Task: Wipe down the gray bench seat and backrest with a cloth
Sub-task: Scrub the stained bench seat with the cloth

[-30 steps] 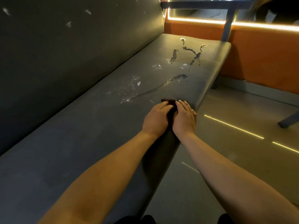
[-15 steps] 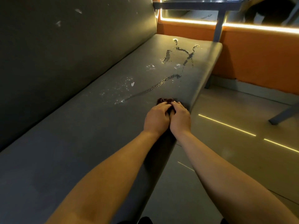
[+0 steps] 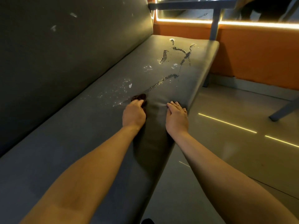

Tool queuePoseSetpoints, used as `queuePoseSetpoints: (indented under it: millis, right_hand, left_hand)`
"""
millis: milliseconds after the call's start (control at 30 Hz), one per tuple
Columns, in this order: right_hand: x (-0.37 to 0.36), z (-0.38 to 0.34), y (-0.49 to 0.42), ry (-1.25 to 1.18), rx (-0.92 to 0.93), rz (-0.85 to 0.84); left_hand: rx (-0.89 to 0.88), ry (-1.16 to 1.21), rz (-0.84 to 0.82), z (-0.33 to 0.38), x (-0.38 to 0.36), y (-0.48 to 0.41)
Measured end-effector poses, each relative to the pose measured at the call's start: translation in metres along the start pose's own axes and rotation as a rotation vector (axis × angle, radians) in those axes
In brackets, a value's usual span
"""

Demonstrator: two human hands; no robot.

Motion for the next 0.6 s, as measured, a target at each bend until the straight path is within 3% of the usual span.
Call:
queuePoseSetpoints:
  millis: [367, 600]
  right_hand:
    - [0.009, 0.011, -0.001, -0.110, 0.006, -0.172]
    - [0.016, 0.008, 0.012, -0.008, -0.007, -0.215]
  left_hand:
    - [-0.197, 0.078, -0.066, 0.076, -0.026, 0.043]
    - [-0.165, 0.067, -0.095, 0.077, -0.034, 0.051]
Point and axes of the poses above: each hand's wrist, its own y-axis away from the middle knuckle, its own x-axis out of the back of the hand, z = x × y, the point moved 3 cm from there along -y, towards the middle knuckle, and after that the axes turned 14 degrees about -x, right-handed, at the moved point
